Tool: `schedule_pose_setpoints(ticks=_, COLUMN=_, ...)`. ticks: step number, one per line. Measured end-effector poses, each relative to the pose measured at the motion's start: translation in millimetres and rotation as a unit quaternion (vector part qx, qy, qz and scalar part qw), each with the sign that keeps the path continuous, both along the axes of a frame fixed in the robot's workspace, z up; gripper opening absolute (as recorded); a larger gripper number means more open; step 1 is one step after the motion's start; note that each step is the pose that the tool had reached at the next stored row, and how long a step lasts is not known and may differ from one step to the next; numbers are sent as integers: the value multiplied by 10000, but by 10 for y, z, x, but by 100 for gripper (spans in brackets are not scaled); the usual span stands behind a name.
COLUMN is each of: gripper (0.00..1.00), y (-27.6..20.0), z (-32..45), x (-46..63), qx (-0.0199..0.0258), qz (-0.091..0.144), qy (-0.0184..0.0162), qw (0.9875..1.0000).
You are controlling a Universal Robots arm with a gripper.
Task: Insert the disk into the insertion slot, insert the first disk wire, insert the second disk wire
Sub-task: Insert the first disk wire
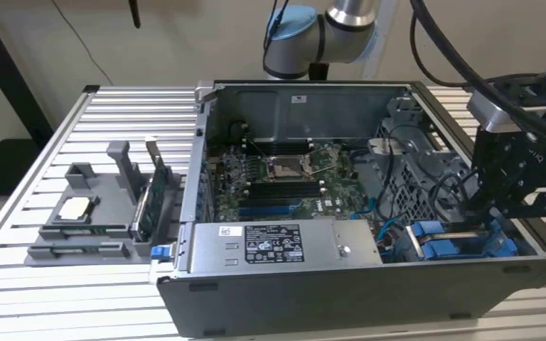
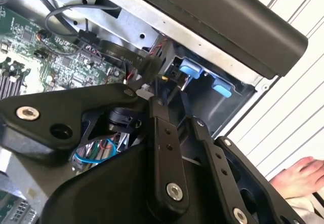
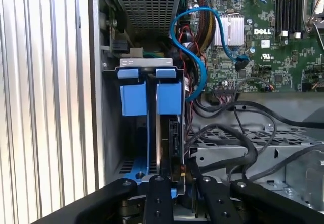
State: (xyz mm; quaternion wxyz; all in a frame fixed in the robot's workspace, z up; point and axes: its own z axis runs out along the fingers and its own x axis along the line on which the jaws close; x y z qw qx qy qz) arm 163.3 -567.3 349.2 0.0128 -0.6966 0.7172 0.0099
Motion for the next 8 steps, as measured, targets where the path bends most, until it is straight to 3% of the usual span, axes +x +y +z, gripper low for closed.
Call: schedule_pose_setpoints(ticks=8, gripper=27, y=0, z=60, x=-1, qx=-1, qz=0, qy=0, qw=10000)
